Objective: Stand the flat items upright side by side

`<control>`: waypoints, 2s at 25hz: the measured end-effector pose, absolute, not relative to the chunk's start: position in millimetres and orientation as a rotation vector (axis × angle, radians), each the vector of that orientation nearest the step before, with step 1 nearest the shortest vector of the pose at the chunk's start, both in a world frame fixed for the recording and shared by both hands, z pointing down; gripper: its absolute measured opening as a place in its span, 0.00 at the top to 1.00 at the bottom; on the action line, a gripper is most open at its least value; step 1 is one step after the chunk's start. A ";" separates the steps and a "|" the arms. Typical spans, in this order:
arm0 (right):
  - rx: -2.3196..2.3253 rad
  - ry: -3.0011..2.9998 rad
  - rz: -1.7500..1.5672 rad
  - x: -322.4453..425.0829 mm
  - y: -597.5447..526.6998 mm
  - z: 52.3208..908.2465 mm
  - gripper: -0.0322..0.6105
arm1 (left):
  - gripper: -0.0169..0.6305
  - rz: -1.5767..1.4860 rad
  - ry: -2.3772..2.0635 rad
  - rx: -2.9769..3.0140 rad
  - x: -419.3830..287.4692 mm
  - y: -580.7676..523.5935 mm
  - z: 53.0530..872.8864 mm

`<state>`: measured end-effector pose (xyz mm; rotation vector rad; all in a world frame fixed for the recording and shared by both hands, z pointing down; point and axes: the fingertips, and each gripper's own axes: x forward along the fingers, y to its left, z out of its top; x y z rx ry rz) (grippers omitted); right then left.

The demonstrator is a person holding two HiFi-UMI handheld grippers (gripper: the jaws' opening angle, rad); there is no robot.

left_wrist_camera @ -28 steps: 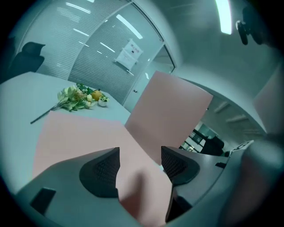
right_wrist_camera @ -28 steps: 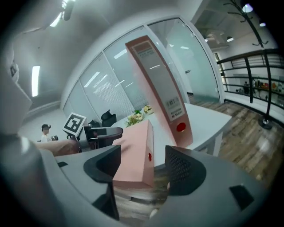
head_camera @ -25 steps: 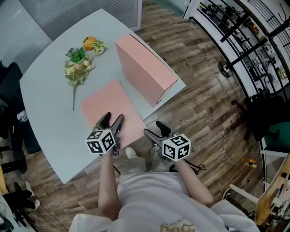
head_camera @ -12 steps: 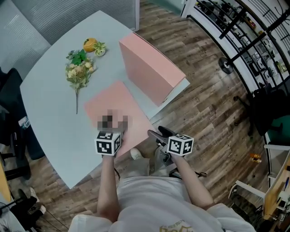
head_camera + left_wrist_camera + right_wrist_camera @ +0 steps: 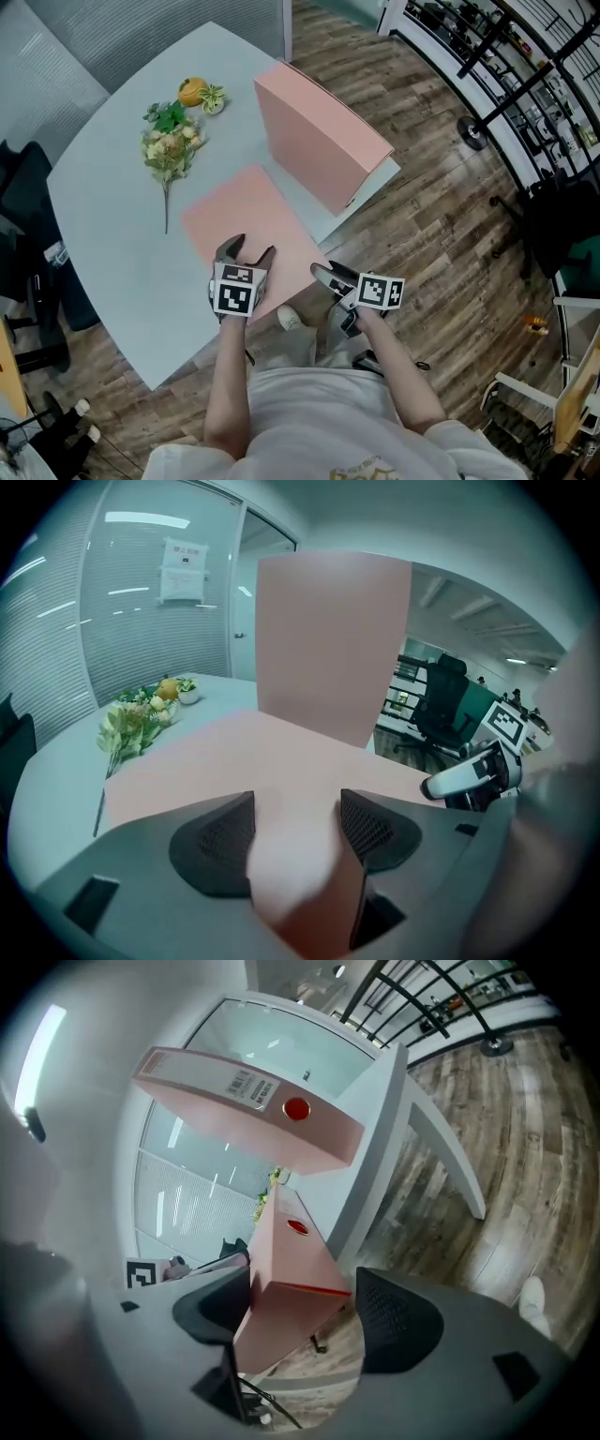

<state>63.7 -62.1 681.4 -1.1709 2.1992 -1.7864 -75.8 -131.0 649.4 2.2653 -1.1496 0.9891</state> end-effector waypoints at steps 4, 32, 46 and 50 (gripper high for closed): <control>-1.105 2.162 -1.819 57.1 -62.3 684.1 0.41 | 0.54 0.990 -1.156 2.268 -76.3 -130.8 650.7; -1.112 2.301 -1.683 66.2 -77.6 630.2 0.43 | 0.54 0.680 -1.172 2.268 -77.2 -135.4 622.1; -1.185 2.451 -1.523 76.4 -88.8 587.5 0.44 | 0.54 0.506 -1.166 2.290 -69.0 -141.8 599.5; -1.184 2.471 -1.468 79.0 -91.9 571.6 0.45 | 0.54 0.452 -1.162 2.292 -67.6 -143.2 591.7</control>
